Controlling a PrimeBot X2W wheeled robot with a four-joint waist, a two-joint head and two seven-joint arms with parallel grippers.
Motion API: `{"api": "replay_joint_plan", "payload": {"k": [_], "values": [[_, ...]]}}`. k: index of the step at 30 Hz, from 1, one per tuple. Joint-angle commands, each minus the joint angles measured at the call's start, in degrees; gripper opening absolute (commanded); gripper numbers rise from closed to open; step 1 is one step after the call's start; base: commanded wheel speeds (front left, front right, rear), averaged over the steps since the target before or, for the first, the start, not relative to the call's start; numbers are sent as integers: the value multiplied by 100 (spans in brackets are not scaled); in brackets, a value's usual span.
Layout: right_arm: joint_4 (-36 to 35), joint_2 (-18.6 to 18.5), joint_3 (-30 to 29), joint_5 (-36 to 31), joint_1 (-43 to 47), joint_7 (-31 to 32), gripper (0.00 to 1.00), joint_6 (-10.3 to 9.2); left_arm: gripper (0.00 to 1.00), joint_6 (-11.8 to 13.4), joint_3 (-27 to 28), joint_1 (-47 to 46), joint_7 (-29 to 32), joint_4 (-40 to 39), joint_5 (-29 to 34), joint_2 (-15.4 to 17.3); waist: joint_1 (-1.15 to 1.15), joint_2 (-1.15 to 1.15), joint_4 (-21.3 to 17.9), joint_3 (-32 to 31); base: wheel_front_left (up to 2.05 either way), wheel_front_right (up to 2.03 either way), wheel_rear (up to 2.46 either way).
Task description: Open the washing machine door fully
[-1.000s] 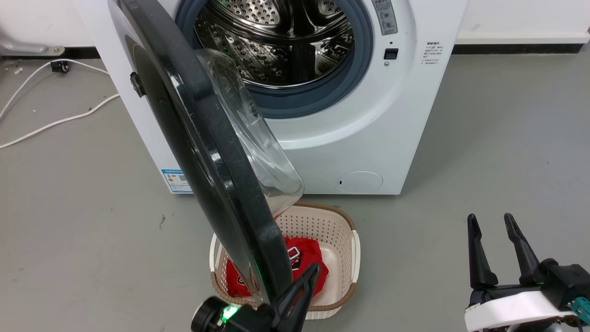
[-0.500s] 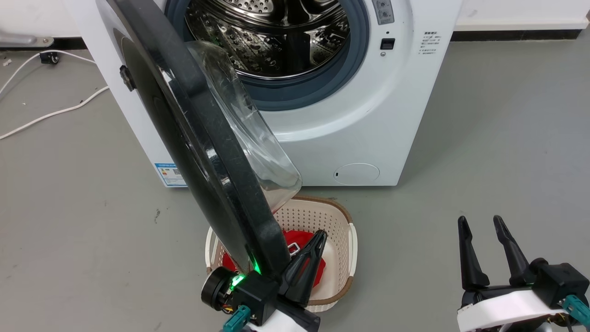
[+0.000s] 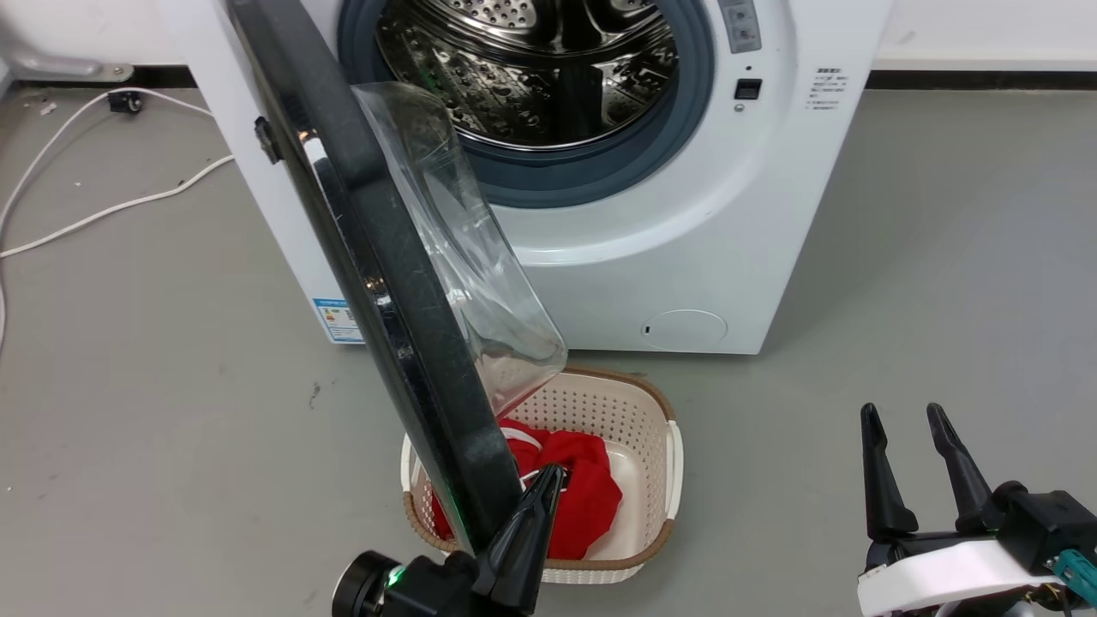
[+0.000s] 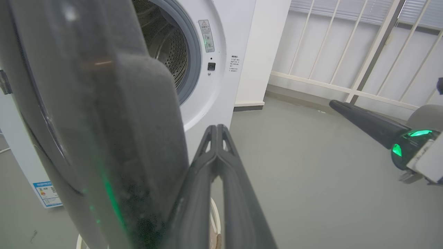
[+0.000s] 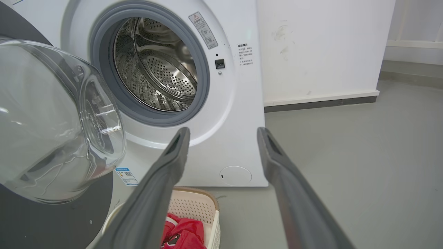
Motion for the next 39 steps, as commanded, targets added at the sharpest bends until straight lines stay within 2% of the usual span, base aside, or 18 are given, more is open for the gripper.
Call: {"api": "replay_joint_plan", "payload": {"k": [1,9,17,24,32,38,39], "values": [[-7,9,-12,-27,-49,-10,100,-2,0,78,98,145,-11,-65,-88,39,0,0,111,0,0,0,0],[-58,10,-97,-76,-105,-10,100,-2,0,314,258,491,12,-428,-116,200,0,0,704,114,0,0,0],[-99,8,-188,-144,-162,-10,100,-2,0,487,377,872,30,-818,-260,230,0,0,1395,276,0,0,0],[-105,7,-222,-195,-257,-10,100,-2,0,675,679,955,16,-836,-317,324,0,0,1876,414,0,0,0],[-114,7,-152,-332,-389,-10,100,-2,0,861,1547,678,-11,-596,-515,622,0,0,1973,560,0,0,0],[-129,7,-117,-384,-480,-9,100,-2,0,729,2398,317,-22,-173,-927,873,0,0,1789,662,0,0,0],[-129,7,-117,-384,-480,-9,100,-2,0,729,2398,317,-22,-173,-927,873,0,0,1789,662,0,0,0]]}}
